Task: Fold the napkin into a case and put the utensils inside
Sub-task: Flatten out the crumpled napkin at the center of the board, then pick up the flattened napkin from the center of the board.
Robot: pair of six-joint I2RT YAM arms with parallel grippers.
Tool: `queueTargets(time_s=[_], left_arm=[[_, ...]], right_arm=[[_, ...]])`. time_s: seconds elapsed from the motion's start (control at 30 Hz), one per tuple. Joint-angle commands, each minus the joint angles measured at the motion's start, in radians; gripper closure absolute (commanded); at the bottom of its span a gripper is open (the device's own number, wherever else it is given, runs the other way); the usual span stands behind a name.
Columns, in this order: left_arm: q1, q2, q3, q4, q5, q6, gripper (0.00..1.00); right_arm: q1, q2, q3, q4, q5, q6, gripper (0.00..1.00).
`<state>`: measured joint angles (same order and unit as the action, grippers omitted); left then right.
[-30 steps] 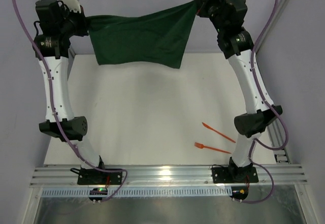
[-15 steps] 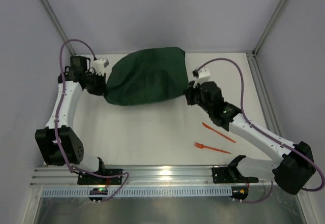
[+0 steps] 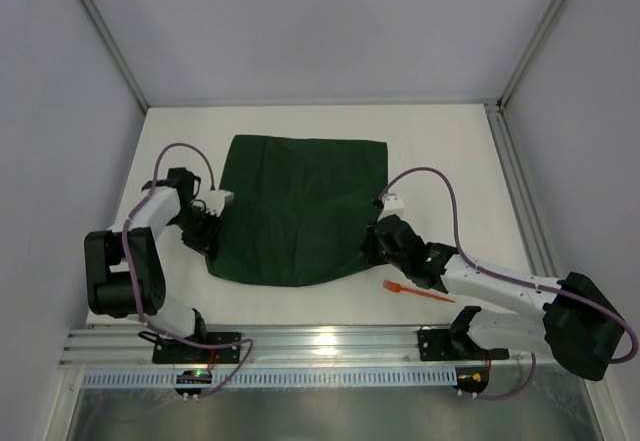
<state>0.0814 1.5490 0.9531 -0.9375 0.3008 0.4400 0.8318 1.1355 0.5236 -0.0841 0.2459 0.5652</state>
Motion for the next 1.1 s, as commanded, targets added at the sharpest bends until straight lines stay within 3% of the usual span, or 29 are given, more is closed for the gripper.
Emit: queueTargets(time_s=[0.0,0.17,0.3,0.4,0.43,0.53,0.67,0.87,0.93,1.07], left_arm=[[0.009,-0.076,-0.036,-0.014,-0.063,0.062,0.72],[0.012,-0.185,0.002,-0.029,-0.126,0.074,0.43],[0.001,-0.291,0.059,-0.069,-0.072,0.123,0.39],[-0.069,-0.369,0.017,-0.096,-0.089,0.251,0.36],[-0.142,-0.380,-0.008,-0.109,-0.109,0.300,0.36],[-0.216,-0.389,-0.102,-0.165,-0.194,0.486,0.34],[-0.242,-0.360,-0.154,-0.199,-0.287,0.637,0.24],[-0.275,-0.408,-0.278,-0.054,-0.328,0.724,0.21],[-0.279,-0.431,-0.336,0.064,-0.328,0.718,0.21],[-0.278,-0.425,-0.381,0.158,-0.264,0.718,0.22]], right_arm=[[0.021,-0.036,-0.023,0.014,0.035,0.067,0.96],[0.023,-0.069,-0.020,-0.025,0.039,0.067,0.96],[0.023,-0.088,-0.020,-0.031,0.046,0.073,0.96],[0.023,-0.088,-0.011,-0.029,0.046,0.076,0.96],[0.023,-0.088,-0.007,-0.025,0.046,0.075,0.96],[0.023,-0.083,0.010,-0.028,0.036,0.065,0.96],[0.023,-0.077,0.019,-0.028,0.030,0.061,0.96],[0.023,-0.069,0.012,0.004,0.038,0.055,0.96],[0.023,-0.068,0.015,0.010,0.035,0.050,0.96],[0.021,-0.069,0.026,0.001,0.035,0.036,0.96]])
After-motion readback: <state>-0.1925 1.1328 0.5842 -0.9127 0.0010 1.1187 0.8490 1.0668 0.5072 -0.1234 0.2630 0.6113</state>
